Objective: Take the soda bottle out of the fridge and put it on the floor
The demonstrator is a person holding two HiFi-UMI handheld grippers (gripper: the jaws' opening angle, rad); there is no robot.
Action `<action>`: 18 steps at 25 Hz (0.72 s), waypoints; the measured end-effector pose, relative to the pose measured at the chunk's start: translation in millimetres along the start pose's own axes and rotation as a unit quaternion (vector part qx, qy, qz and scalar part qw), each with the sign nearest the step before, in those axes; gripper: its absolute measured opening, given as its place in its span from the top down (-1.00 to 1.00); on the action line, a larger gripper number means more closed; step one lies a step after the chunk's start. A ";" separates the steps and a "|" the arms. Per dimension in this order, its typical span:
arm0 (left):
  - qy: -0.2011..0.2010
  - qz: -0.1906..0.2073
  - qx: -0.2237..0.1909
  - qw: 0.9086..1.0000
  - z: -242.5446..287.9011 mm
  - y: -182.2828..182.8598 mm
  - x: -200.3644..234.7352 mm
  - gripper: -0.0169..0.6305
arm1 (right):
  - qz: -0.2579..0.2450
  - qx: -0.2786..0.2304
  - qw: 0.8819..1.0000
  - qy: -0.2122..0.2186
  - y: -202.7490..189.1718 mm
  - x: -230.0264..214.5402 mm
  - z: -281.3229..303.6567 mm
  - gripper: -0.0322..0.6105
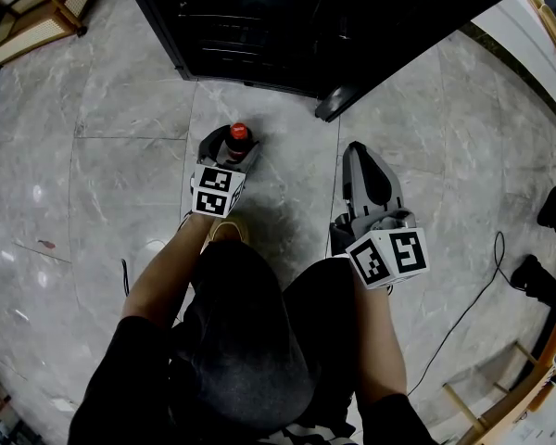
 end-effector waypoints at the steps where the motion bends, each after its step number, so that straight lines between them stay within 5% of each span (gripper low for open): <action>1: 0.001 0.000 0.000 1.000 -0.8 -0.4 -0.6 0.01 | 0.000 0.000 1.000 0.000 0.2 0.5 -0.1 0.82; 18: -0.003 -0.007 0.009 1.000 -7.8 -6.1 -6.6 0.01 | -0.001 0.009 1.000 0.015 1.3 8.8 -0.8 0.82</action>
Point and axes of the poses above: the fingertips, and each gripper's own axes: z forward along the fingers, x to its left, y out of its top, the point moved 8 cm from there along -z, backward along the fingers, and after that the axes turned 12 degrees about -x, right-handed, at the moved point
